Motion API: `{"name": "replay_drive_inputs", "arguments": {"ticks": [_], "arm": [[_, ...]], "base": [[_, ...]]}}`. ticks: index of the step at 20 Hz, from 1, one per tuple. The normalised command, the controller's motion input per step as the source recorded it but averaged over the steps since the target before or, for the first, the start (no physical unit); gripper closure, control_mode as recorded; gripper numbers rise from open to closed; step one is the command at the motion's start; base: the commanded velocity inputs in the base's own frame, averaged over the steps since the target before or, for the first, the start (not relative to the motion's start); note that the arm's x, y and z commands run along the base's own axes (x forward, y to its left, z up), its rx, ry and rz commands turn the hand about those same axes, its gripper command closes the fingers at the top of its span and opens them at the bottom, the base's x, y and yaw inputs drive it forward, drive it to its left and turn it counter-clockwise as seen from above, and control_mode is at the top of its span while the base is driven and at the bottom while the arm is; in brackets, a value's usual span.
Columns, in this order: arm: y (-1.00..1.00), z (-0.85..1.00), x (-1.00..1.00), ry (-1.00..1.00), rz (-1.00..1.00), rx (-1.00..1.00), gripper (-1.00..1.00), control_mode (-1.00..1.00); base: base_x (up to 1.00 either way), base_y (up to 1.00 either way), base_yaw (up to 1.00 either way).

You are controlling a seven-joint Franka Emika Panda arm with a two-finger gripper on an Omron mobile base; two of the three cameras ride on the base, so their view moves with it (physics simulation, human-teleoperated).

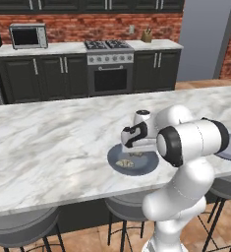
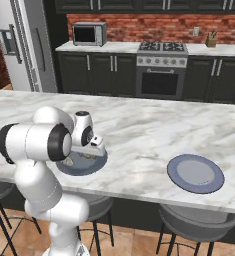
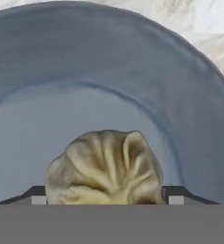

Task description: Place two dumplings into each of the tupperware containers and then place the containers in the fridge.

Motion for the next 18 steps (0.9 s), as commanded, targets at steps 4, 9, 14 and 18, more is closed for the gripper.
{"name": "replay_drive_inputs", "arguments": {"ticks": [4, 9, 14, 18], "arm": [[-0.20, 0.52, 0.00, 0.00, 0.00, 0.00, 1.00, -1.00], [-0.20, 0.59, -0.63, 0.00, 0.03, -0.02, 1.00, -1.00], [0.01, 0.76, -0.97, 0.00, 0.00, -0.01, 1.00, -1.00], [-0.01, 0.43, -0.83, -0.21, 0.00, 0.00, 1.00, -1.00]], "base": [[0.00, 0.00, 0.00], [0.00, 0.00, 0.00], [0.00, 0.00, 0.00], [0.00, 0.00, 0.00]]}}
